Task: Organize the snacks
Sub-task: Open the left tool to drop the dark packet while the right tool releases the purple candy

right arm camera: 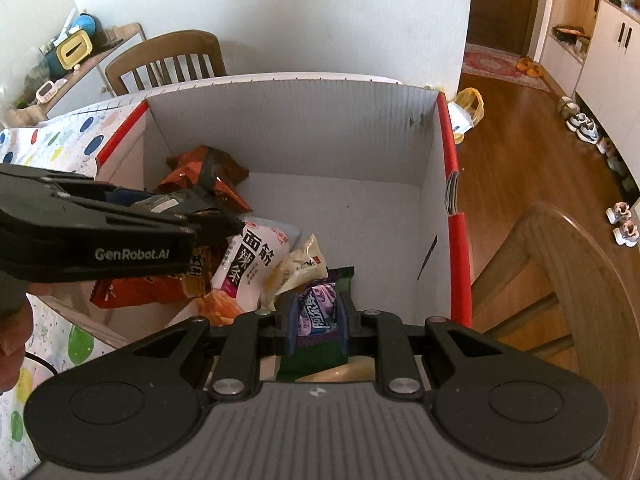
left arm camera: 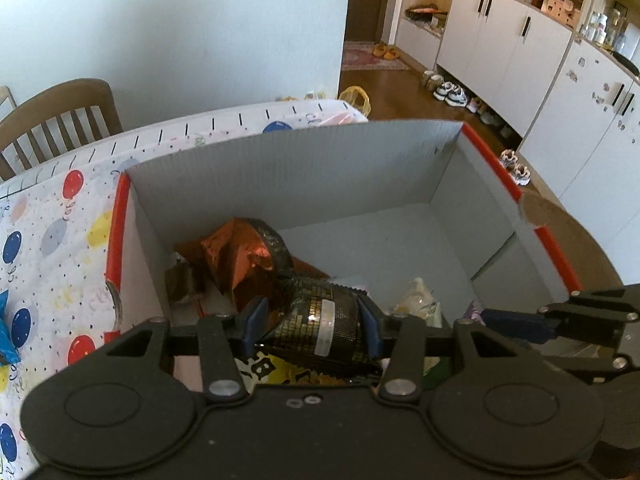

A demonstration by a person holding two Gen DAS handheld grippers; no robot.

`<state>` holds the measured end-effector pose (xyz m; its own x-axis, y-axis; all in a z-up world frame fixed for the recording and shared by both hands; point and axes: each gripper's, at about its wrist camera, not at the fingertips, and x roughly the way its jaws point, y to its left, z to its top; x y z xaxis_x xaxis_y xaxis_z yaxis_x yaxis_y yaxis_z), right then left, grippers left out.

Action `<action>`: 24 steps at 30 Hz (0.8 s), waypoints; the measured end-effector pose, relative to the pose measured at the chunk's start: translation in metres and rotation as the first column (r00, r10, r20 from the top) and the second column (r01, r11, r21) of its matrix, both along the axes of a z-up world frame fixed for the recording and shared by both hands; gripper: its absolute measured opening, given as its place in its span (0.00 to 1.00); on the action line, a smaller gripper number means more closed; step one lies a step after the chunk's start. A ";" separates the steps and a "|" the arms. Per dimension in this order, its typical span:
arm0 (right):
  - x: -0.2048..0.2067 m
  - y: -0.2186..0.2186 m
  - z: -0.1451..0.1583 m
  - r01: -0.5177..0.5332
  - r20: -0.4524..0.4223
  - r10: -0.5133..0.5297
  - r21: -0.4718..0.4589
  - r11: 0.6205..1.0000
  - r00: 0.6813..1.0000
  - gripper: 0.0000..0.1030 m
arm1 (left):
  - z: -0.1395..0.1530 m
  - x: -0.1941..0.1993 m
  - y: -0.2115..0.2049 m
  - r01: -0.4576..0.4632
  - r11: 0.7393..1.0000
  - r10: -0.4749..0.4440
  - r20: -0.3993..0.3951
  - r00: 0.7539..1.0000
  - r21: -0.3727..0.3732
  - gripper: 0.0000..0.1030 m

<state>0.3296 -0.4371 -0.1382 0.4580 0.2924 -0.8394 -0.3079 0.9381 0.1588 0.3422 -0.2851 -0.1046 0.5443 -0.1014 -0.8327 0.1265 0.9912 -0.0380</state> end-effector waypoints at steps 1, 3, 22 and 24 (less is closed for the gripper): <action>0.000 0.000 -0.001 0.000 -0.002 0.000 0.004 1.000 1.000 0.19 | -0.002 0.000 0.000 -0.001 1.000 0.001 -0.001 1.000 0.001 0.46; -0.001 0.000 0.000 -0.003 -0.002 0.003 0.006 1.000 1.000 0.19 | -0.004 -0.001 0.000 0.002 1.000 -0.002 -0.007 1.000 0.003 0.46; -0.006 -0.008 0.006 -0.011 -0.010 0.012 0.053 0.999 1.000 0.23 | -0.003 -0.009 0.003 0.008 1.000 -0.008 0.009 1.000 0.029 0.68; -0.007 -0.008 0.009 -0.014 -0.007 0.014 0.055 0.998 1.000 0.23 | 0.000 -0.011 0.004 0.008 1.000 -0.009 0.018 1.000 0.026 0.71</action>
